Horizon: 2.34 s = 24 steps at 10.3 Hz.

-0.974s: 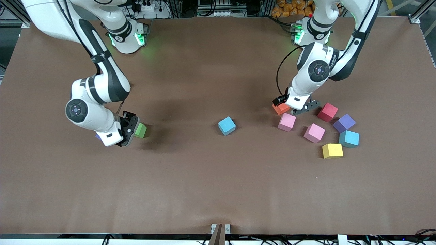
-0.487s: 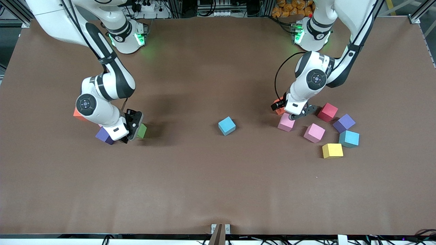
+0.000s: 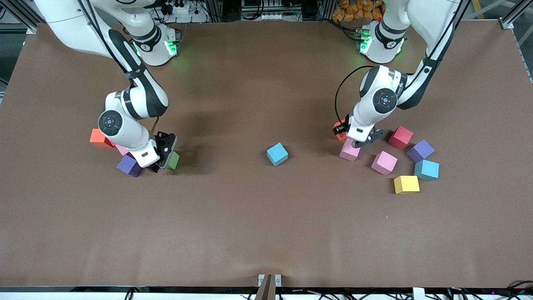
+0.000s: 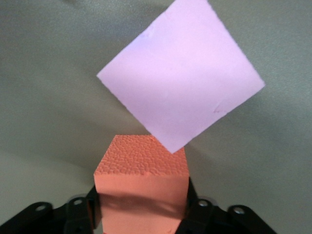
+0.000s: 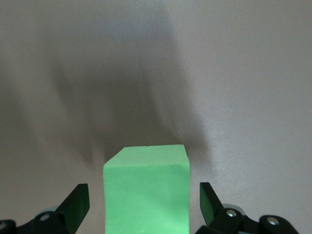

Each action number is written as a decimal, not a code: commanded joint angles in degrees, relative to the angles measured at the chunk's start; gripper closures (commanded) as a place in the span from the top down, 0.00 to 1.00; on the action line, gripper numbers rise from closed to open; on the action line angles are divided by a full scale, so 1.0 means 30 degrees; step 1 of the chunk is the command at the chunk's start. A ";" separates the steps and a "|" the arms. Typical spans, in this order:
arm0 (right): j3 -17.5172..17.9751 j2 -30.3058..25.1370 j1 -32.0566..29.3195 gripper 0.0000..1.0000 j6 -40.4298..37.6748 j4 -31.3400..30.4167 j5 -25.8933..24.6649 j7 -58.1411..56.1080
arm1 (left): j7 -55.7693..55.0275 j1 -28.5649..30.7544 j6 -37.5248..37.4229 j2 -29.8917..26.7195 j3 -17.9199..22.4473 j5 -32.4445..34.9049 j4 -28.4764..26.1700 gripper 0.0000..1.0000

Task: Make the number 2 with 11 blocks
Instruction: 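Grasp the green cube with the right gripper while the left gripper grasps orange, then carry green to center with the right gripper while the left gripper places orange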

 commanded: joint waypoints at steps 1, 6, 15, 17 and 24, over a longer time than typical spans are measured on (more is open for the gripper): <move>-0.0008 -0.0430 -0.0049 1.00 0.0345 -0.0565 0.0265 -0.0407 | -0.0054 -0.0170 -0.0571 -0.0200 -0.0298 0.0161 0.0109 0.00; -0.0008 -0.0342 -0.0049 0.67 0.0433 -0.0507 0.0265 -0.0407 | -0.0054 -0.0991 -0.3559 -0.0409 -0.4860 0.0253 0.2065 0.00; 0.0079 -0.0692 0.0681 0.29 -0.1580 0.0574 0.0265 0.2194 | -0.4619 -0.6759 -0.3483 0.3456 -0.6277 0.0720 0.5530 0.00; 0.0080 -0.0810 0.1064 0.29 -0.2551 0.1132 0.0265 0.3192 | -0.5525 -0.7083 -0.2662 0.4187 -0.6247 0.1421 0.5587 0.00; 0.0080 -0.1542 0.2908 0.29 -0.3253 0.1455 0.0236 0.5944 | -0.7788 -0.7465 -0.1486 0.5830 -0.6189 0.3738 0.5705 0.09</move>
